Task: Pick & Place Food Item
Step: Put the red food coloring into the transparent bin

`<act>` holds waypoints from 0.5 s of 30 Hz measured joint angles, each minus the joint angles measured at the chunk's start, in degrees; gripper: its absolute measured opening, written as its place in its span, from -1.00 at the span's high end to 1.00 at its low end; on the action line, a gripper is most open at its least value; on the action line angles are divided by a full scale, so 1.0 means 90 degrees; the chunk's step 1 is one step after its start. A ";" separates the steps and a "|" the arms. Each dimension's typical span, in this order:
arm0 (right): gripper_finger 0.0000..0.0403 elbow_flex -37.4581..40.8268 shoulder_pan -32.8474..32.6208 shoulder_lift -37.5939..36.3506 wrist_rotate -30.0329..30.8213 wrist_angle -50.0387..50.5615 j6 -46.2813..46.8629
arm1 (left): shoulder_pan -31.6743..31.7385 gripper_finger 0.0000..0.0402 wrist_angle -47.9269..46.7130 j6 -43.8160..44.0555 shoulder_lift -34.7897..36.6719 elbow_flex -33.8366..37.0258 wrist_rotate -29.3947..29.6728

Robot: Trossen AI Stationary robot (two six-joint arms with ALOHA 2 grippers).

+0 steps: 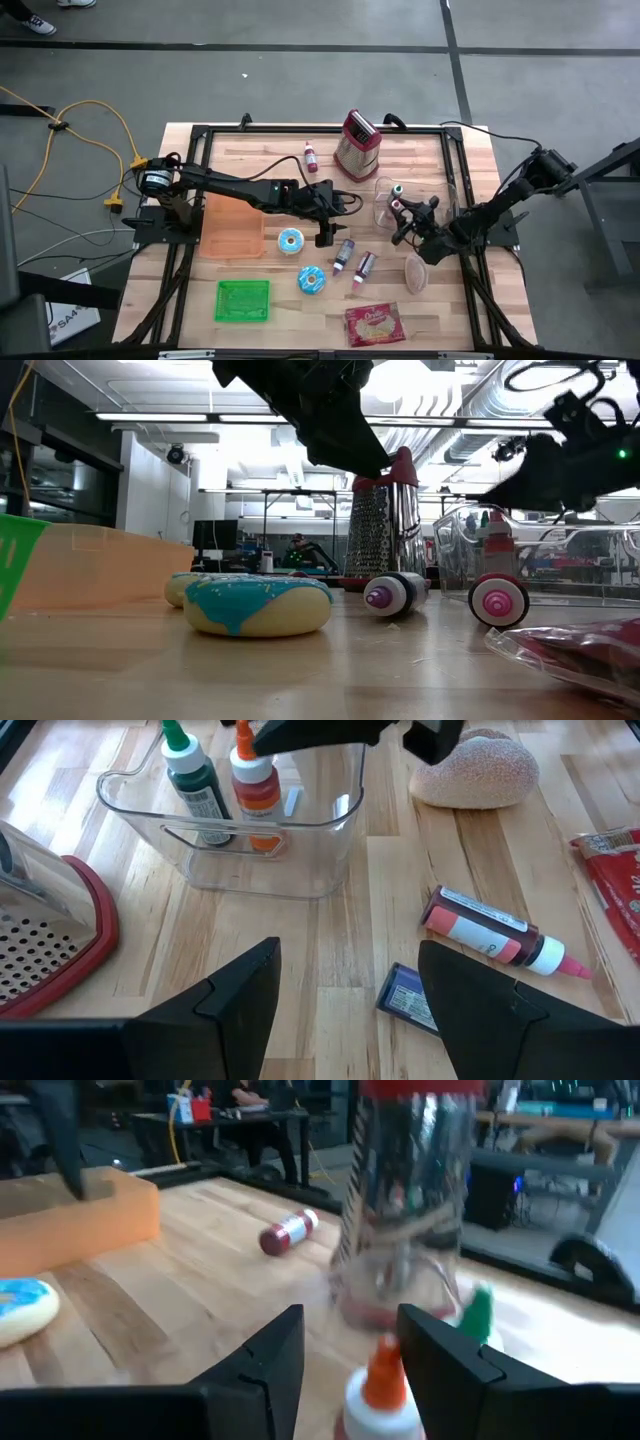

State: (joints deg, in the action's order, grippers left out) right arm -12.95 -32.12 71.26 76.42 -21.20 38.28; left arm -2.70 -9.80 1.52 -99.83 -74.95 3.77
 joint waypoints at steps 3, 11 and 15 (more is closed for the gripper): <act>0.26 -0.0002 0.0000 -0.0025 0.0003 -0.1054 -0.1256 | 0.0000 -0.15 0.0000 0.0000 0.0000 0.0001 0.0000; 0.26 -0.0003 -0.0017 -0.0032 -0.0089 -0.4393 -0.4664 | 0.0000 -0.15 -0.0035 -0.0002 0.0000 0.0001 -0.0002; 0.26 -0.0005 -0.0017 -0.0032 -0.0567 -0.5345 -0.5375 | 0.0000 -0.15 -0.0244 0.0047 0.0000 -0.0001 -0.0002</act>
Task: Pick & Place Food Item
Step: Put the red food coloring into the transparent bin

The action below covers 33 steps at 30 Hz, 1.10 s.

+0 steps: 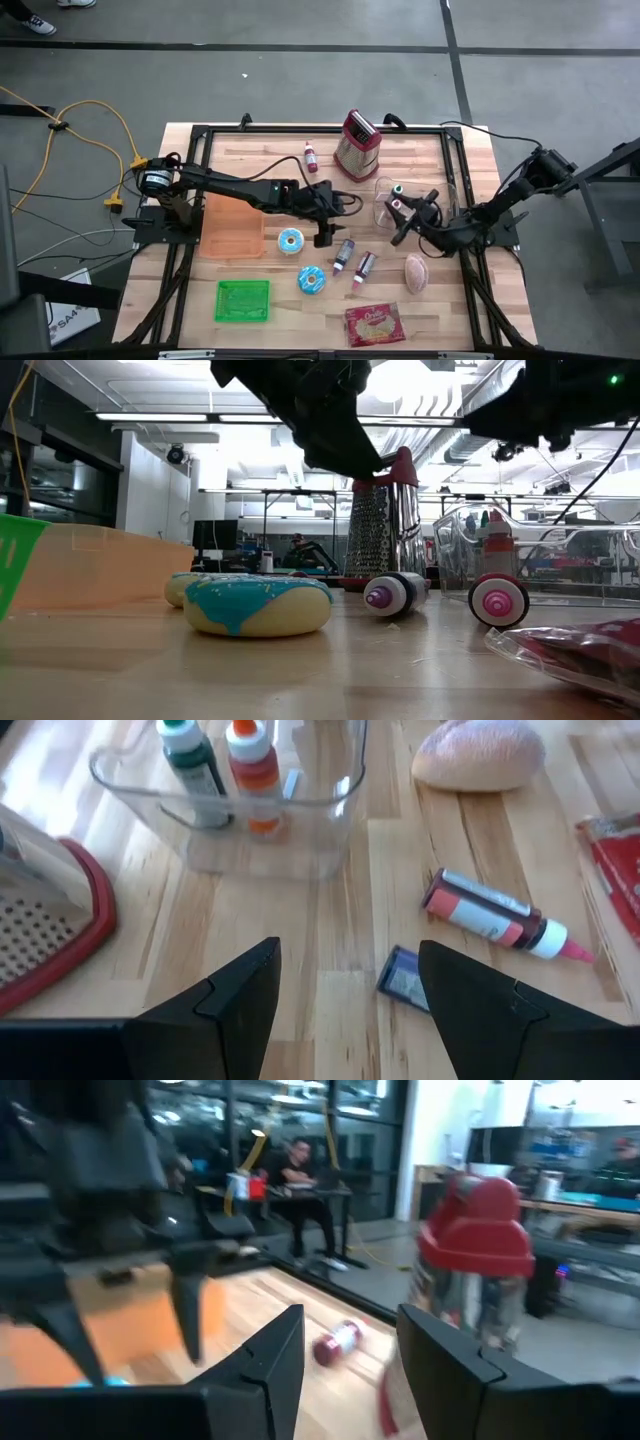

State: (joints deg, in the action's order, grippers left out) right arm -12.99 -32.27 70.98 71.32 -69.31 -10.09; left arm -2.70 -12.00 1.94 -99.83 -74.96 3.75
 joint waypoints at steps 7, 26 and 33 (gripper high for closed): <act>0.26 0.0000 0.0000 0.0000 -0.0625 0.0143 0.0262 | 0.0117 -0.15 -0.0439 0.0201 0.0000 0.0001 -0.0022; 0.26 0.0000 -0.0005 0.0000 -0.2236 0.0339 0.0307 | -0.0327 -0.15 -0.1172 0.0400 0.0000 0.0002 -0.1030; 0.26 0.0000 -0.0003 0.0000 -0.2306 0.0344 0.0315 | -0.0289 -0.15 -0.1436 0.1474 0.0000 0.0002 0.0192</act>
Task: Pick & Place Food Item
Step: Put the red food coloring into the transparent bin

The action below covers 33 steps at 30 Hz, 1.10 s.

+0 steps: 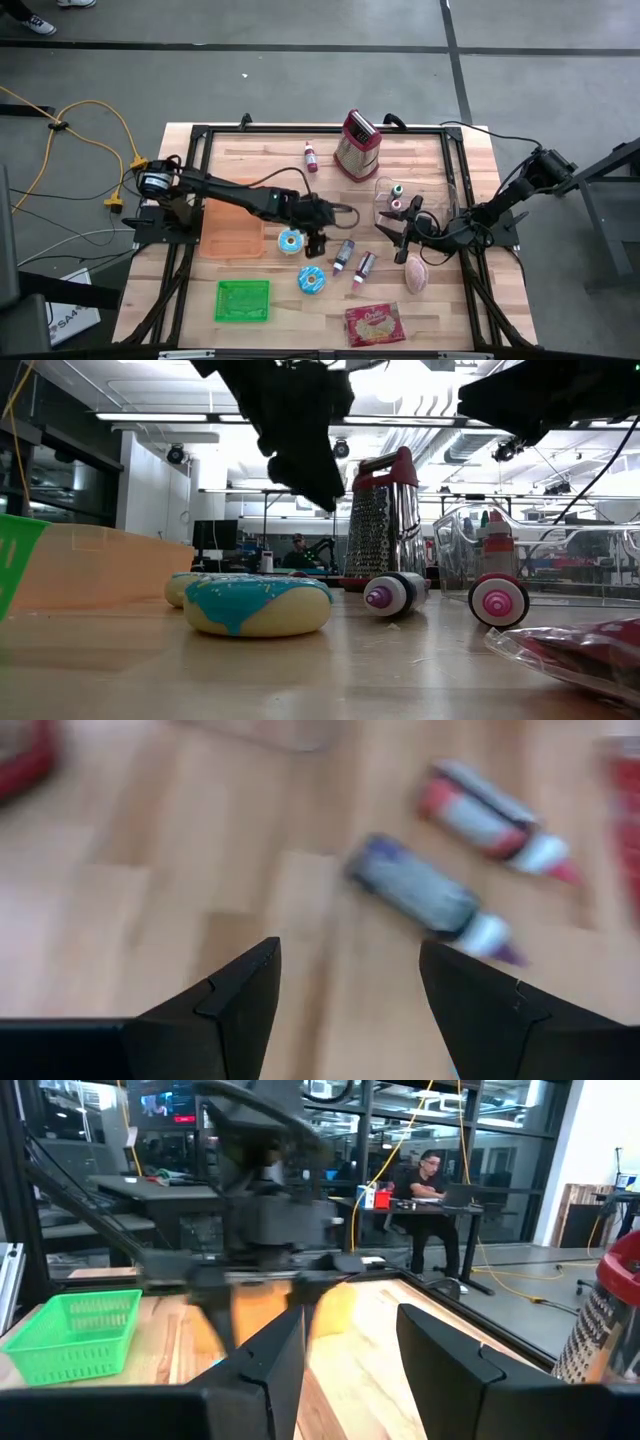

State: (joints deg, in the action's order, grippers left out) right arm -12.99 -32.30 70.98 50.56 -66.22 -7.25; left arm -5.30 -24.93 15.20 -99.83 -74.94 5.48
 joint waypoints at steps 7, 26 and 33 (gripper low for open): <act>0.26 0.0000 0.0001 0.0000 0.0001 0.0002 -0.0004 | 0.0575 -0.15 -0.0090 0.0322 0.0000 0.0000 0.0264; 0.26 0.0000 0.0001 0.0000 0.0001 0.0005 -0.0009 | 0.1894 -0.15 -0.0087 0.2131 0.0000 0.0000 0.0261; 0.26 0.0000 0.0002 0.0000 0.0001 0.0005 -0.0009 | 0.1919 -0.15 -0.0075 0.1888 0.0000 0.0000 0.0257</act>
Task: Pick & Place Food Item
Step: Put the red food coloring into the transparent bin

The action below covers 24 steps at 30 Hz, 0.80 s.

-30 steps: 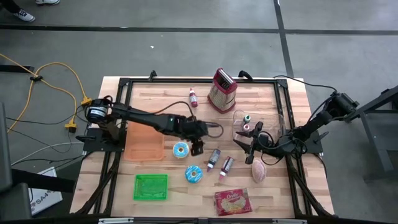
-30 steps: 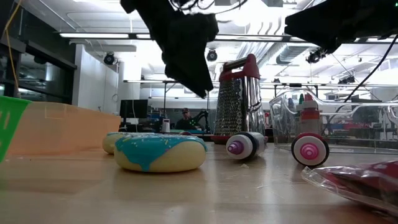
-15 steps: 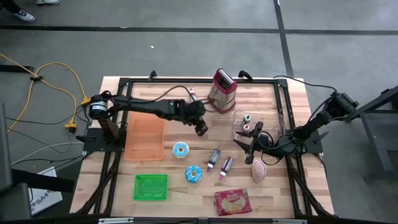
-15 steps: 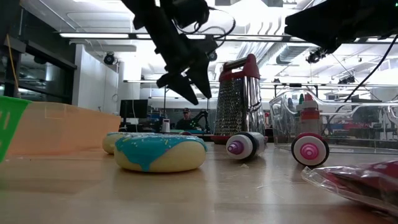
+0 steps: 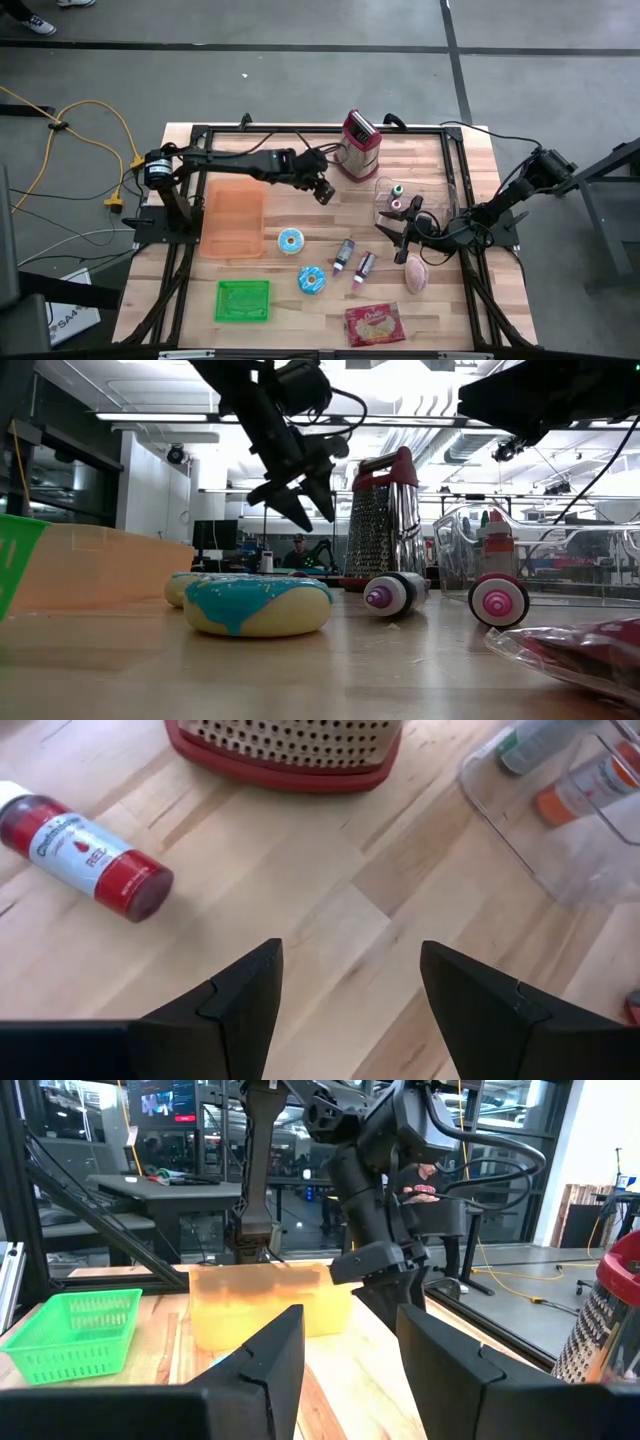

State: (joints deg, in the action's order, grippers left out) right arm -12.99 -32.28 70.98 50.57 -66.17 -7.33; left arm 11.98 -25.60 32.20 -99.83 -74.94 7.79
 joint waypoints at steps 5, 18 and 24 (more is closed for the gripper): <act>0.26 0.0000 0.0000 0.0000 0.0000 0.0000 0.0000 | -0.0078 -0.15 0.0106 -0.0098 0.0000 0.0000 -0.0002; 0.26 0.0000 0.0001 0.0000 0.0002 0.0002 -0.0002 | -0.0226 -0.15 0.0326 -0.0094 -0.0002 0.0000 -0.0010; 0.26 0.0000 0.0001 0.0000 0.0002 0.0002 -0.0002 | -0.0216 -0.15 0.0477 0.0486 -0.0002 0.0002 -0.0011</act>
State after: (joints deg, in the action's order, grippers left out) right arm -12.99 -32.27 70.98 50.59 -66.15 -7.35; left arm 10.03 -21.31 36.57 -99.85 -74.91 7.70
